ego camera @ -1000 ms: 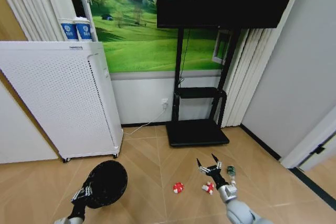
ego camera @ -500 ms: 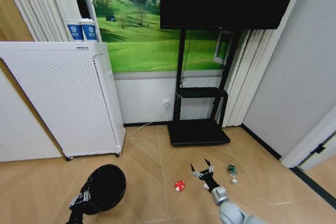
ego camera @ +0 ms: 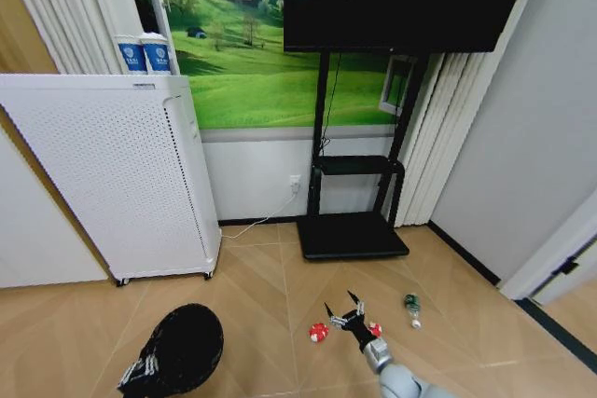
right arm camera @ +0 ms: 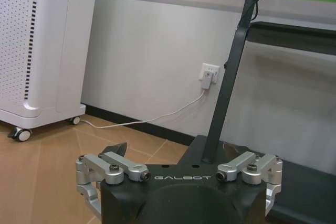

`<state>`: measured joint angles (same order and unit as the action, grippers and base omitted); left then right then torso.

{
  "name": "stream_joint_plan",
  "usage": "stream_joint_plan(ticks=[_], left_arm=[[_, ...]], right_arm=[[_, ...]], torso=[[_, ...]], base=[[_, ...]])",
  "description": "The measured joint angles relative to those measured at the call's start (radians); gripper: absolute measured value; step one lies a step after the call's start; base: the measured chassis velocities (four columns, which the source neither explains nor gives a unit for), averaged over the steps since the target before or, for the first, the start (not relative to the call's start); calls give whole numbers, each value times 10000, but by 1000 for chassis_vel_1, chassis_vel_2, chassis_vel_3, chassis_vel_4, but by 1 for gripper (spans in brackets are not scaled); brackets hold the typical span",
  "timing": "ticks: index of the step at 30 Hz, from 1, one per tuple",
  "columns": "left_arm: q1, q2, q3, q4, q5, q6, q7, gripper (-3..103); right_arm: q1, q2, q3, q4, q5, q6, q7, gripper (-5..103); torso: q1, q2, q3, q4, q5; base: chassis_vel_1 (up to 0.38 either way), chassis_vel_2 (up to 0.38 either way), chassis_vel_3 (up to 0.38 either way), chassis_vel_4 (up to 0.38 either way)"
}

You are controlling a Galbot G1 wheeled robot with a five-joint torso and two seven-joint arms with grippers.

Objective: Pick up the trash bin and place the garbage on the floor into it.

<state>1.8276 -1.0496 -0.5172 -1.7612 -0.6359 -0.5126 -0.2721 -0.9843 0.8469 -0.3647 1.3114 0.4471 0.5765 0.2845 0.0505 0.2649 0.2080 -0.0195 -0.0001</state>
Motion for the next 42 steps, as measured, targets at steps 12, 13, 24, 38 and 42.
stream_joint_plan(ticks=[12,13,24,38,42], left_arm=[[82,-132,21,31,116,-35,60,8],[193,-167,7,29,140,-86,125,8],[638,-449,-153,-12,279,-292,387,8],[937,-773,-254,-107,448,-374,531,8],[1058,-921,-350,-106,485,-454,633,8]], right_arm=[[-343,136,318,-84,-1195,162,256,100],[-322,164,174,-96,-1272,131,358,100],[315,479,-978,-721,-1594,-351,1012,100],[1024,1093,-3089,-2489,-1705,14,850,100],[1239,1496,-3475,-3260,-1737,253,547,100]], torso=[[7,-2,2,2,5],[3,-2,0,4,-3],[0,-1,-1,4,2],[1,-1,0,3,0],[1,-1,1,-1,0]], base=[[-222,-18,200,19],[122,16,-73,12],[56,1,-49,2],[0,0,0,0],[0,0,0,0]])
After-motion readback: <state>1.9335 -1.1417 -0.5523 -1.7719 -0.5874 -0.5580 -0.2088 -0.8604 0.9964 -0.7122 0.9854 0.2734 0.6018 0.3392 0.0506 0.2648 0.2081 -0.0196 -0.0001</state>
